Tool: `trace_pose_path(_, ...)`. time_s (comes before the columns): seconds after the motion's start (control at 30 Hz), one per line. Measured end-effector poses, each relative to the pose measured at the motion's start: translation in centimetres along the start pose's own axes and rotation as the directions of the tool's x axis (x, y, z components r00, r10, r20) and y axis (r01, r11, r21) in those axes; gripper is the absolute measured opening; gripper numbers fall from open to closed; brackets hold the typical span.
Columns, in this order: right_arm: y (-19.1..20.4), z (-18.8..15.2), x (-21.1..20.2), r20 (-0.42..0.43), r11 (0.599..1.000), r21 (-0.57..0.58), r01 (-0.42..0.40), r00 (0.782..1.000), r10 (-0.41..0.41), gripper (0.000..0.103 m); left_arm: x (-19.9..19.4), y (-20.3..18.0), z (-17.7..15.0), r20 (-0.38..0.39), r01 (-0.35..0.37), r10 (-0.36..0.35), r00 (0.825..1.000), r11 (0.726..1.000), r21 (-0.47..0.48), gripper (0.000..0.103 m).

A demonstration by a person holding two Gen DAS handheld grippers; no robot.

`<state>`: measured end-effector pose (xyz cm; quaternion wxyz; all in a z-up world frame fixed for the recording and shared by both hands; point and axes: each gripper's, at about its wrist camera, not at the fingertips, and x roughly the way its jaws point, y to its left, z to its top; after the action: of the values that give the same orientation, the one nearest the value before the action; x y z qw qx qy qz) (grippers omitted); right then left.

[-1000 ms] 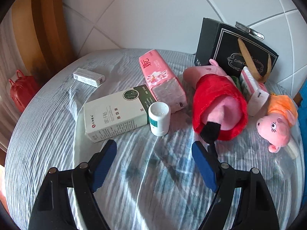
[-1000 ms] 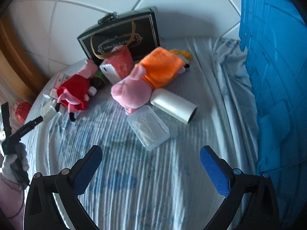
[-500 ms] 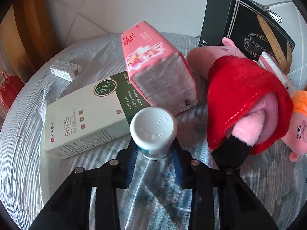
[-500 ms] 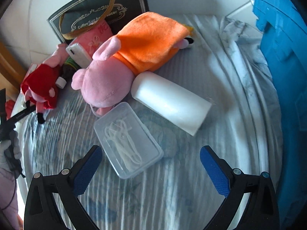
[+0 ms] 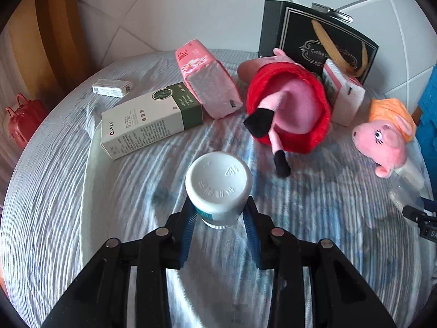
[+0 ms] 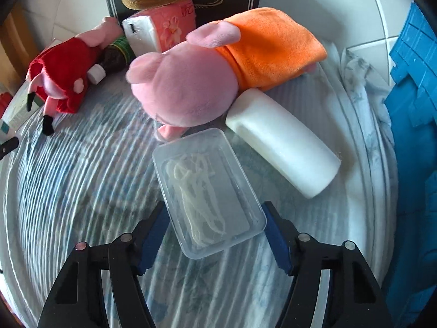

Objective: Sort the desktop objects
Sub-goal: 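Grasp the white pill bottle with the left gripper while the right gripper grasps the clear plastic box, then carry the pill bottle and clear box to the blue crate and release them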

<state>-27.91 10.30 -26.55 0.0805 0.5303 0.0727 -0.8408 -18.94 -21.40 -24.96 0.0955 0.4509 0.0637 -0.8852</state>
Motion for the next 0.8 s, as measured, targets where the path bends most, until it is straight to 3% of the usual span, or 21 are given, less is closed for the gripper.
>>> trace_pose_path(0.27, 0.9, -2.0, -8.2, 0.155, 0.999, 0.02, -0.04, 0.987, 0.037, 0.062, -6.9, -3.7, -1.9, 0.071, 0.099, -0.101, 0.992, 0.994, 0.039, 0.034)
trace_pose_path(0.43, 0.9, -3.4, -14.1, 0.255, 0.999, 0.017, -0.05, 0.966, 0.044, 0.062, -11.9, -6.9, -1.8, 0.15, 0.148, -0.163, 0.975, 0.983, 0.107, 0.034)
trace_pose_path(0.57, 1.0, -4.1, -19.5, 0.364, 0.999, 0.013, -0.042, 0.931, 0.035, 0.062, -15.9, -10.1, -1.3, 0.212, 0.188, -0.222, 0.952, 0.968, 0.167, 0.034)
trace_pose_path(0.8, -0.8, -4.5, -27.6, 0.493, 0.999, 0.034, -0.01, 0.87, -0.008, 0.062, -22.9, -17.4, 0.0, 0.316, 0.228, -0.323, 0.892, 0.925, 0.303, 0.034)
